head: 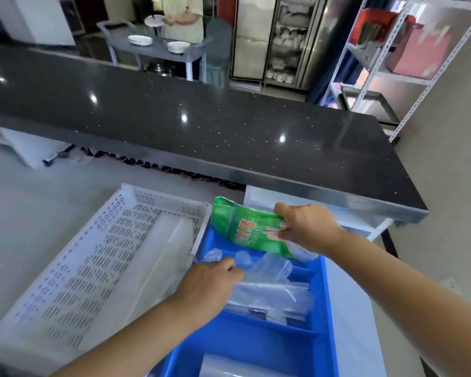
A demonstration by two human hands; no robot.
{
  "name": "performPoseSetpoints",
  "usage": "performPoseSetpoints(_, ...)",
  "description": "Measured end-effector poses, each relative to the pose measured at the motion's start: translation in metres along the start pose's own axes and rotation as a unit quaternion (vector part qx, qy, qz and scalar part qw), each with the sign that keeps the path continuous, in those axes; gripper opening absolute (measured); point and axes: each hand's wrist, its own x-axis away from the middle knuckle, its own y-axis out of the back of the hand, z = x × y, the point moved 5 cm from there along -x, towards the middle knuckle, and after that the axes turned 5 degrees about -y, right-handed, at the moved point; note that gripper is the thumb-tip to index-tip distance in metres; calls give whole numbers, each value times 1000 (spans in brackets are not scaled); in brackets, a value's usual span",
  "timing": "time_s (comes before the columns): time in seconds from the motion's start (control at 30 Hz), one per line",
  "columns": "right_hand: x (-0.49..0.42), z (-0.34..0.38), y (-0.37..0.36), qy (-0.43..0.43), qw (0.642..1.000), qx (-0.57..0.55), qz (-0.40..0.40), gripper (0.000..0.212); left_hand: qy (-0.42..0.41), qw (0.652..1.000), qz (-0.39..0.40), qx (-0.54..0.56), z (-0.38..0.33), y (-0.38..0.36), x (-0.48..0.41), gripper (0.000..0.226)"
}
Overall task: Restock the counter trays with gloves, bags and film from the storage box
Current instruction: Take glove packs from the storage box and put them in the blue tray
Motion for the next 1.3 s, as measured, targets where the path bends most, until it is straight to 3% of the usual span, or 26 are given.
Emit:
performPoseSetpoints(0.13, -19, -3, -16, 14, 990, -82, 110, 40, -3, 1000, -10, 16, -10, 2, 6, 39)
performPoseSetpoints(0.27, -28, 5, -36, 27, 982, -68, 173, 41, -12, 1000, -7, 6, -18, 5, 4, 37)
performPoseSetpoints(0.33, -32, 6, -38, 27, 990, -43, 135, 53, -10, 1000, -3, 11, -20, 6, 2, 36)
performPoseSetpoints(0.4, -33, 7, -36, 41, 998, -22, 49, 64, -5, 1000, -3, 16, -20, 7, -1, 35)
performPoseSetpoints(0.5, -24, 10, -35, 71, 994, -8, -81, 58, 2, 999, -15, 30, -18, 10, -4, 33)
performPoseSetpoints(0.57, -20, 7, -40, 64, 990, -2, -122, 52, 4, 999, -19, 40, -17, 12, -4, 31)
performPoseSetpoints(0.8, -24, 4, -69, 27, 999, -39, -3, 60, 21, 998, 4, 61, -7, 9, -7, 23)
performPoseSetpoints(0.9, -18, -4, -42, 15, 982, -187, -10, 50, 39, 995, 14, 91, 1, 8, -10, 15)
performPoseSetpoints(0.97, -8, -7, -17, 1, 943, -330, -30, 36, 54, 992, 17, 117, 8, 9, -17, 6)
performPoseSetpoints(1.03, 7, -1, 3, 14, 886, -462, 31, 32, 45, 993, 16, 104, 12, 10, -27, 9)
performPoseSetpoints(1.07, 15, 5, 9, 27, 870, -487, 76, 39, 39, 995, 17, 94, 14, 12, -34, 10)
performPoseSetpoints(1.1, 22, 11, 13, 37, 878, -463, 115, 51, 35, 996, 19, 84, 15, 14, -42, 11)
performPoseSetpoints(1.17, 30, 16, 12, 42, 935, -325, 133, 71, 31, 996, 11, 78, 18, 22, -59, 12)
performPoseSetpoints(1.23, 30, 14, 13, 22, 977, -194, 88, 63, 43, 995, 4, 89, 21, 31, -73, 13)
performPoseSetpoints(1.3, 27, 9, 14, -5, 987, -153, 55, 40, 67, 990, -8, 120, 26, 37, -80, 19)
